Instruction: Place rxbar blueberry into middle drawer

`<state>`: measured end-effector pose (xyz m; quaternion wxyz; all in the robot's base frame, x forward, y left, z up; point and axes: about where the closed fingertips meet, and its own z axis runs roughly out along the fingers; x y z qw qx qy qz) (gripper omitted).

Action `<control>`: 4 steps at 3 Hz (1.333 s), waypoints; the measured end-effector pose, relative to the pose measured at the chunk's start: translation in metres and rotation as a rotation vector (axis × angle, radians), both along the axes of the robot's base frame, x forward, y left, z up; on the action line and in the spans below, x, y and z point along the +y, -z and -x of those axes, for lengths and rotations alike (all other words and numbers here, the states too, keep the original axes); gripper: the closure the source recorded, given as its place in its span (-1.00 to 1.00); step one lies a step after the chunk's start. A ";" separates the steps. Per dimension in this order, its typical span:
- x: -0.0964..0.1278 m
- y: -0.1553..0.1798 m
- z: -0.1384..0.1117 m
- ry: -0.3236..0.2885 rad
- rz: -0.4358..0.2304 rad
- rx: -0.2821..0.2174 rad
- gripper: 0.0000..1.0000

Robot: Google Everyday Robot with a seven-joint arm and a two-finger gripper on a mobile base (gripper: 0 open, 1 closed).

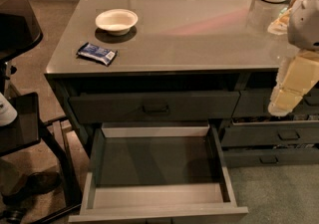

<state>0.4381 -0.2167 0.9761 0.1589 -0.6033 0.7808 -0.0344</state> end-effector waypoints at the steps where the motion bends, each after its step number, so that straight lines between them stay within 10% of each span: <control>1: 0.000 0.000 0.000 0.000 0.000 0.000 -1.00; 4: 0.036 -0.002 -0.036 0.007 -0.241 -0.019 -1.00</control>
Offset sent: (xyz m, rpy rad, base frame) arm 0.0031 0.0016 0.0015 0.0398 -0.0089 0.0072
